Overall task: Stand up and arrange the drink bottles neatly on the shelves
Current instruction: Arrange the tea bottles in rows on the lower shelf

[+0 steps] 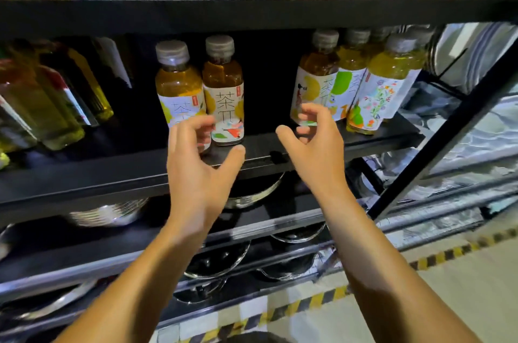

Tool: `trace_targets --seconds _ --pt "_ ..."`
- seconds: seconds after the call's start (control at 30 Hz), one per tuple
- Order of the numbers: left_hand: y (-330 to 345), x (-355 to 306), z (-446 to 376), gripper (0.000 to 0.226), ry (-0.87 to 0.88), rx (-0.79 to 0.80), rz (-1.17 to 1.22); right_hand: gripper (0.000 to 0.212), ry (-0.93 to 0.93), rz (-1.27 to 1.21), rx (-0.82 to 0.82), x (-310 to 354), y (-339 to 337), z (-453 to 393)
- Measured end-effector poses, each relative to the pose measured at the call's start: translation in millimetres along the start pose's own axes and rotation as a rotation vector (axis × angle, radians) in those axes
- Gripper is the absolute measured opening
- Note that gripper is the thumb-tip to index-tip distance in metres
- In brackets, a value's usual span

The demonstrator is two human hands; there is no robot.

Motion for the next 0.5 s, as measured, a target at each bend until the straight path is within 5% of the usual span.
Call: trace_targets --seconds 0.13,0.3,0.5 --pt "56.1 -29.3 7.1 0.051 0.054 0.195 0.035 0.043 -0.008 0.016 -0.132 -11.7 -47.7 -14.1" --pt "127.0 -58.5 0.4 0.058 0.111 0.25 0.031 0.043 -0.038 0.052 -0.278 -30.9 -115.6 -46.2" --pt "178.6 -74.3 -22.0 0.058 0.042 0.032 -0.061 0.041 -0.077 0.018 -0.297 -50.9 -173.4 -92.7"
Point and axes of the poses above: each hand's wrist, its own z-axis away from the middle knuckle, its own y-axis out of the palm, x = y × z, the point moved 4 cm from there along -z, towards the middle knuckle, and after that the axes turned 6 degrees about -z, right-handed, at the moved point
